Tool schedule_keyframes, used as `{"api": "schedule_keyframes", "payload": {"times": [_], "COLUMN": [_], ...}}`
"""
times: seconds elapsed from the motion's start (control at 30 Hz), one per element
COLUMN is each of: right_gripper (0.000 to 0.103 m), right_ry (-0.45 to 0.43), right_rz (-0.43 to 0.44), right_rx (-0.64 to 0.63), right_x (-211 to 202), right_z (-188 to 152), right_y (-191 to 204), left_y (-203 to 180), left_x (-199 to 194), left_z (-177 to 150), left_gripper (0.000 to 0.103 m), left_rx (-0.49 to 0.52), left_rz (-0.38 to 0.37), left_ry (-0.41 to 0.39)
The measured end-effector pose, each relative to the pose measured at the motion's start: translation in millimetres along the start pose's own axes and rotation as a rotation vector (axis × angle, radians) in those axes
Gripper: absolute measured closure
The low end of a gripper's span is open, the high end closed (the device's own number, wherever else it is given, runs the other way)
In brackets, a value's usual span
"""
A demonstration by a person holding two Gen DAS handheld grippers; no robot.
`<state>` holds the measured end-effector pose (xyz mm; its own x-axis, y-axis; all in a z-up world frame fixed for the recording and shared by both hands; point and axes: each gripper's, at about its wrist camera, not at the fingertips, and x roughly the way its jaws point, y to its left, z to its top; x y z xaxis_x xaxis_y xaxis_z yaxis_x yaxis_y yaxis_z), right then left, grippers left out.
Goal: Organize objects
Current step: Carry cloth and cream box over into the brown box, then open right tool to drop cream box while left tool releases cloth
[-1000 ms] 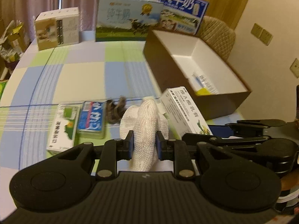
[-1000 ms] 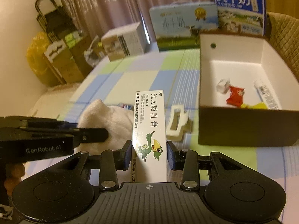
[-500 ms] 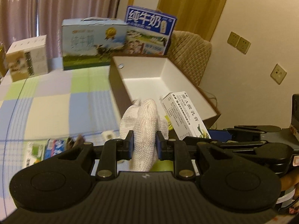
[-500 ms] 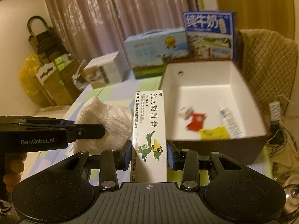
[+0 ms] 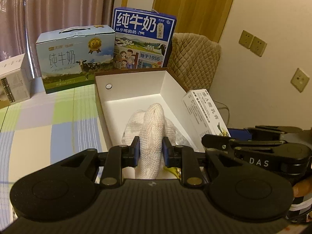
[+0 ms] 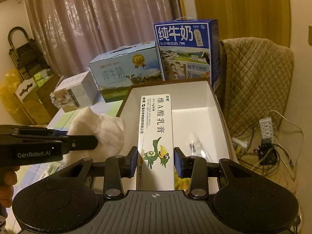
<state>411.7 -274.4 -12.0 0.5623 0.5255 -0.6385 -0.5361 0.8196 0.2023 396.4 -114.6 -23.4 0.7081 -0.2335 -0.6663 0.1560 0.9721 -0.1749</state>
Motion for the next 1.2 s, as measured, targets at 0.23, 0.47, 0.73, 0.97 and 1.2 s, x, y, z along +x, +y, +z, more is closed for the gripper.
{"api": "schedule_keyframes", "payload": {"times": [0.23,0.47,0.73,0.97,1.2], "right_gripper": [0.068,0.068,0.068,0.067,0.066], "right_ry": [0.037,0.084,0.103,0.097,0.045], "right_rz": [-0.007,-0.045,-0.102,-0.144,-0.174], "right_rx": [-0.036,-0.085,-0.181,-0.216,-0.230], "right_x": [52,106,154,177,187], "right_z": [23,34,48,55,56], "right_y": [-25,-43,-53,-55,-55], "left_y": [0,9,26,31,28], "left_x": [54,110,152,168,178], "left_z": [27,51,66,73,73], "left_gripper": [0.084,0.084,0.084,0.084,0.084], "left_rx": [0.014,0.022,0.031,0.044,0.069], "left_rz": [0.038,0.083,0.142,0.151,0.146], "left_ry": [0.044,0.089,0.126,0.127,0.128]}}
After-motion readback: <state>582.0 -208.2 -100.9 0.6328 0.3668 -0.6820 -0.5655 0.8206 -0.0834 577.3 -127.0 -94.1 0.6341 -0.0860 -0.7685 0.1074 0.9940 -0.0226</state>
